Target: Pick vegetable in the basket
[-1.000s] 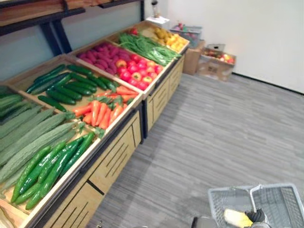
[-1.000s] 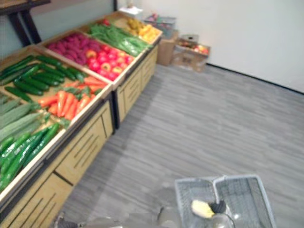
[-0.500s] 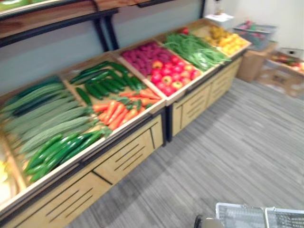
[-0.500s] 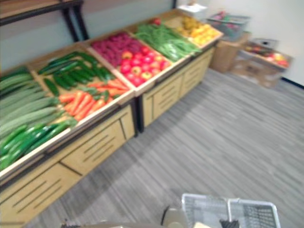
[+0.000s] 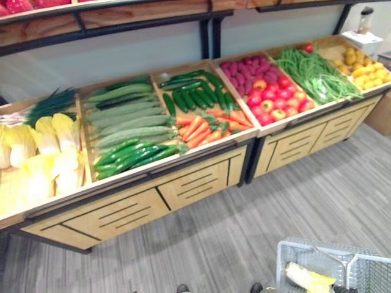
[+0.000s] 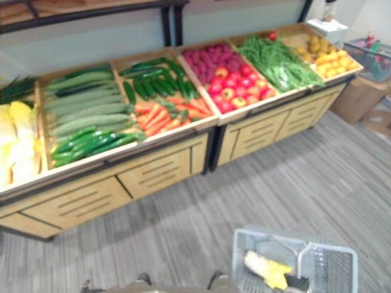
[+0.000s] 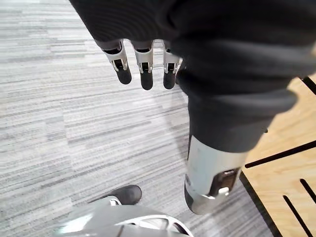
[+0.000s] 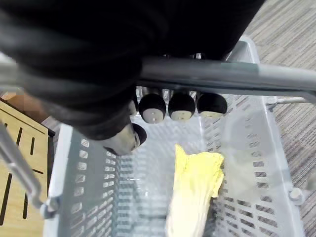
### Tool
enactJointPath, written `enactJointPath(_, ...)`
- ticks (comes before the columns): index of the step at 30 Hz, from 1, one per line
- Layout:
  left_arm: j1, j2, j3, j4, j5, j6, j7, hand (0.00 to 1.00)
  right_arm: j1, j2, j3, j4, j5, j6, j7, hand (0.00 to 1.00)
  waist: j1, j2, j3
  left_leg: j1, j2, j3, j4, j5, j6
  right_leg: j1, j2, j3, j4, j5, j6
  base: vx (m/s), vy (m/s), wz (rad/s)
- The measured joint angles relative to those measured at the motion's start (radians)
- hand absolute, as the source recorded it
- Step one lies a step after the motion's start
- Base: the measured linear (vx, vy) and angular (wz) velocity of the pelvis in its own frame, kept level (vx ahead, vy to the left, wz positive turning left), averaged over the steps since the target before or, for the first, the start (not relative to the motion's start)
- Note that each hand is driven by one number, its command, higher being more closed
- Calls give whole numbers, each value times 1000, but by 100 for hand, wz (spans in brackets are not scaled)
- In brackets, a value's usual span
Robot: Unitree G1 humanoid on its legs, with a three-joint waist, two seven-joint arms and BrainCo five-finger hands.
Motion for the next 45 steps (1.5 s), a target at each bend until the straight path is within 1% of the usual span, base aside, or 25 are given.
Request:
enactJointPath(4, -20, 8, 0, 0, 1, 0, 1, 0, -8, 0, 8, 25, -1, 8, -1, 100, 12, -8, 13, 3, -40, 6, 5, -1, 16, 1, -25, 23, -11, 29, 2, 64, 109, -5)
enactJointPath(9, -50, 22, 0, -1, 3, -1, 4, 0, -11, 4, 8, 40, -1, 21, -1, 100, 15, -30, 30, 19, -60, 27, 34, -46, 27, -13, -56, 57, 46, 12, 7, 62, 68, -12)
enactJointPath(10, -55, 24, 0, -2, 4, -1, 5, 0, -17, 8, 8, 40, -1, 23, -1, 100, 15, -47, 49, 22, -72, 23, 54, -83, 35, -22, -88, 61, 114, -25, 19, 21, 68, -2)
enactJointPath(12, -57, 30, 8, -3, 4, 1, 10, 0, -18, 13, 13, 40, -1, 23, -2, 100, 15, -65, 65, 44, -86, 15, 58, -106, 37, -72, -130, 105, 267, -48, 26, 16, 46, 5)
enactJointPath(13, -55, 40, 11, -3, 4, 2, 17, 0, -17, 18, 34, 40, -1, 24, -3, 100, 14, -75, 73, 56, -90, 2, 51, -110, 39, -129, -138, 167, 389, -26, -5, 33, 46, 14)
enactJointPath(15, -56, 53, 40, -3, 4, 7, 25, 0, -5, 38, 53, 44, 0, 26, -3, 100, 10, -78, 86, 98, -85, -37, 25, -109, 40, -198, -128, 257, 554, 38, -10, 82, 3, 34)
enactJointPath(17, -57, 66, 64, -2, 3, 16, 31, 0, -3, 58, 69, 72, 0, 25, 2, 100, 11, -87, 86, 110, -57, -64, 21, -113, 43, -220, -89, 294, 515, -19, -23, 130, -93, 45)
enactJointPath(18, -60, 73, 84, 0, 2, 21, 33, 0, 0, 70, 73, 79, 1, 25, 2, 100, 10, -94, 90, 109, -41, -90, 18, -115, 39, -226, -61, 299, 423, -21, -23, 166, -158, 51)
enactJointPath(20, -61, 62, 116, 0, 1, 22, 33, 0, 7, 72, 72, 82, 1, 25, 2, 100, 8, -101, 93, 120, -30, -117, 2, -119, 33, -233, -42, 311, 261, -2, -4, 225, -199, 46)
enactJointPath(22, -55, 52, 151, 0, 1, 22, 33, 0, 21, 75, 68, 84, 1, 26, 2, 100, 7, -118, 93, 144, -29, -137, 1, -136, 6, -213, -38, 331, 87, 26, 36, 309, -261, 40)
enactJointPath(23, -53, 58, 177, 2, 1, 22, 34, 0, 35, 80, 67, 93, 1, 26, 3, 100, 1, -143, 91, 170, -39, -159, 2, -154, -23, -193, -48, 338, 43, 93, 37, 334, -281, 59)
enactJointPath(24, -60, 39, 195, 22, -1, 22, 33, 0, 35, 68, 42, 114, 1, 29, 3, 100, -10, -124, 89, 202, -11, -176, -8, -162, -38, -187, -26, 324, 109, 105, 33, 327, -279, 52)
enactJointPath(25, -58, 21, 195, 21, -1, 20, 32, 0, 37, 60, 29, 114, 1, 29, 1, 100, -9, -110, 81, 205, 8, -176, -15, -161, -40, -201, -11, 319, 135, 76, 20, 341, -226, 20)
enactJointPath(26, -63, -16, 193, 22, -1, 20, 31, 0, 26, 40, 11, 112, 1, 26, 2, 100, -9, -67, 69, 206, 38, -177, -13, -156, -46, -232, 12, 304, 207, 15, 4, 318, -187, -1)
enactJointPath(29, -77, -25, 192, 29, -1, 19, 31, 0, 24, 35, -8, 111, 0, 22, 3, 100, -15, -40, 63, 207, 55, -195, -4, -116, -63, -236, 16, 269, 281, -59, -4, 287, -166, 21)
enactJointPath(32, -81, -19, 190, 27, -5, 12, 33, 0, 22, 38, -14, 116, 1, 20, 4, 100, -16, -46, 57, 118, 56, -225, 169, -113, -64, -213, -9, 241, 300, -111, -19, 251, -126, 39)
enactJointPath(34, -77, -19, 191, 27, -41, 14, 35, 0, 23, 35, -15, 118, 1, 20, 3, 100, -16, -48, 58, 34, 67, -272, 358, -93, -99, -163, -12, 219, 299, -117, -29, 287, -123, 31)
enactJointPath(35, -77, -20, 190, 27, -41, 14, 36, 0, 24, 35, -15, 118, 1, 20, 3, 100, -15, -48, 59, 22, 72, -281, 399, -73, -122, -145, -11, 214, 295, -120, -33, 322, -126, 18)
enactJointPath(37, -79, -17, 188, 26, -41, 13, 38, 0, 26, 35, -17, 117, 1, 19, 3, 100, -13, -63, 67, -32, 78, -282, 546, 29, -136, -78, -14, 211, 255, -123, -39, 269, -70, 9)
enactJointPath(39, -78, -19, 182, 22, -40, 12, 44, 0, 26, 33, -35, 107, 4, 12, 0, 100, -13, -55, 72, -78, 93, -259, 651, -38, -140, -20, -22, 209, 206, -122, -40, 170, 50, -4)
enactJointPath(40, -78, -20, 166, 14, -38, 11, 46, 0, 26, 33, -55, 105, 18, 3, -2, 100, -14, -51, 73, -97, 84, -211, 621, -109, -126, 9, -24, 208, 188, -122, -39, 110, 105, -7)
enactJointPath(41, -78, -20, 162, 11, -36, 11, 47, 0, 26, 34, -65, 104, 24, -1, -3, 100, -14, -51, 73, -102, 78, -190, 577, -113, -111, 13, -24, 209, 186, -122, -39, 102, 153, -14)
enactJointPath(42, -79, -21, 158, 5, -36, 10, 49, 0, 26, 39, -76, 95, 26, -3, -3, 100, -14, -47, 72, -103, 67, -159, 456, -74, -51, 14, -21, 210, 186, -124, -35, 67, 168, -19)
enactJointPath(43, -81, -22, 161, 4, -36, 10, 49, 0, 29, 50, -89, 76, 33, -2, -4, 100, -11, -44, 71, -92, 58, -135, 371, -60, -17, 8, -20, 222, 190, -128, -19, 74, 171, -13)
enactJointPath(45, -88, -24, 167, -10, -36, 10, 58, 0, 35, 70, -92, 58, 42, -4, -4, 100, -15, -58, 67, -54, 25, -135, 270, -61, -17, 1, -32, 226, 164, -117, -1, 80, 130, 9)
